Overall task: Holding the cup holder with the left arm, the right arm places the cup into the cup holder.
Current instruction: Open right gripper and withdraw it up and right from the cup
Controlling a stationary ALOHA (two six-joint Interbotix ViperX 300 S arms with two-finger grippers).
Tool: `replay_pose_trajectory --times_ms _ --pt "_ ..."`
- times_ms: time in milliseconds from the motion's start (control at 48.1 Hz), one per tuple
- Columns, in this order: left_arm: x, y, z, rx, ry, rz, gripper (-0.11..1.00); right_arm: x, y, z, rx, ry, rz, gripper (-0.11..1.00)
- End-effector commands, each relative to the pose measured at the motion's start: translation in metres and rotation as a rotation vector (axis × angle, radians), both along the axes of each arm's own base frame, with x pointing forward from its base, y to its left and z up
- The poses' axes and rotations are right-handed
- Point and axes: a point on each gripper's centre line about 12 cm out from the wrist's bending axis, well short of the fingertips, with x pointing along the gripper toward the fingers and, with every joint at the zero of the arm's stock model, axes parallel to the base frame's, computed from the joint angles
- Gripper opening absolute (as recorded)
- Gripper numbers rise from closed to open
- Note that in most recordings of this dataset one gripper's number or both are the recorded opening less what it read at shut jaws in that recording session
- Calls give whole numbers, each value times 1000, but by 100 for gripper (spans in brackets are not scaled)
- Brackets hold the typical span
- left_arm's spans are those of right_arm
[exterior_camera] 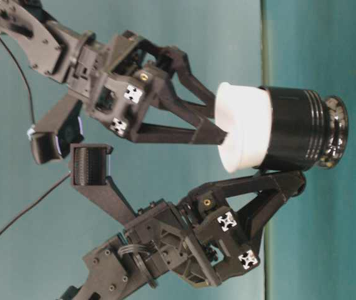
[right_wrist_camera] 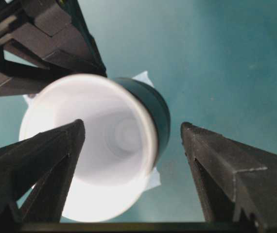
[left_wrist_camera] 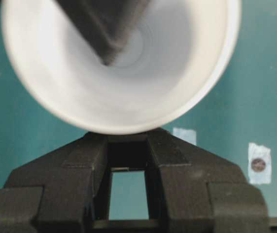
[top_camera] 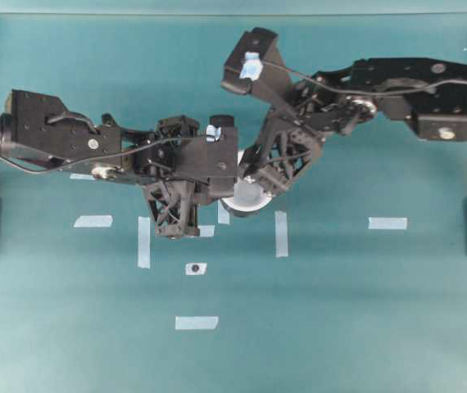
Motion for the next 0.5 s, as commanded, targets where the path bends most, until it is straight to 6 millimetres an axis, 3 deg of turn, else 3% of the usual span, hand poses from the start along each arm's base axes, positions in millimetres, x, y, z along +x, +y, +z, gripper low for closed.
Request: replay_pose_trajectory --times_ms 0,478 --pt "2 1 10 4 -41 2 21 -14 2 45 -25 -115 -4 89" --pt "1 -1 5 1 -86 3 21 -38 2 56 -38 -171 -27 89"
